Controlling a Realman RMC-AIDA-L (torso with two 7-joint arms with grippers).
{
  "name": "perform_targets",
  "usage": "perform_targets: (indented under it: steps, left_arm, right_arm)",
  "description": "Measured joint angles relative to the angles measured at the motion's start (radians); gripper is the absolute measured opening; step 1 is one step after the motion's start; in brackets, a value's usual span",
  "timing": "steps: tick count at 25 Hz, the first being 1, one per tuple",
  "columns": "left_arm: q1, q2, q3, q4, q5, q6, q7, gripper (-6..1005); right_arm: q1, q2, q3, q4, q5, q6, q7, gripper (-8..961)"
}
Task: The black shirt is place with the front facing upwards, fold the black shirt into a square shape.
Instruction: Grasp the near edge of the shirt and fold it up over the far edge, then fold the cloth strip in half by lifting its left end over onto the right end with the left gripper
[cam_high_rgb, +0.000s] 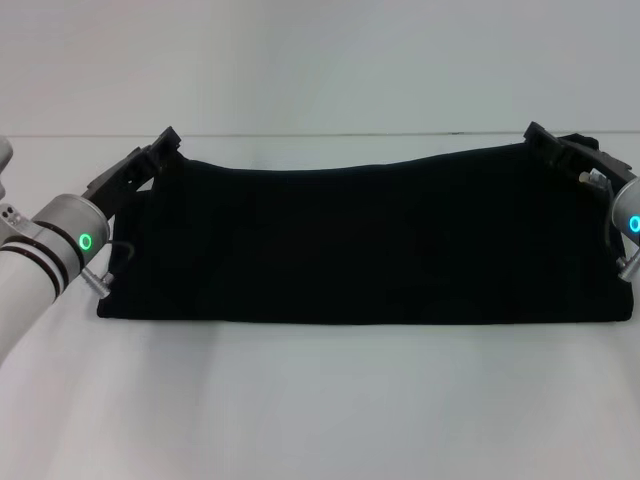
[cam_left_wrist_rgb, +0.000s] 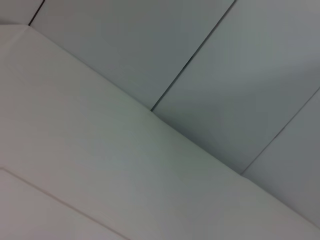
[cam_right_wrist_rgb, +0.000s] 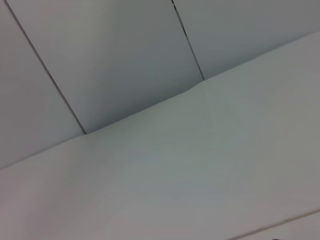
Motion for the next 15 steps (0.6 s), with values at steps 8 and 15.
perform_targets:
  steps: [8, 15]
  left_arm:
    - [0.039, 0.002, 0.024, -0.001, 0.014, 0.115, -0.015, 609]
    - [0.087, 0.009, 0.081, 0.006, 0.016, 0.171, -0.076, 608]
  right_arm:
    - [-0.025, -0.007, -0.091, -0.006, -0.003, -0.006, 0.004, 905]
    - [-0.054, -0.007, -0.147, -0.018, 0.005, -0.073, 0.012, 930]
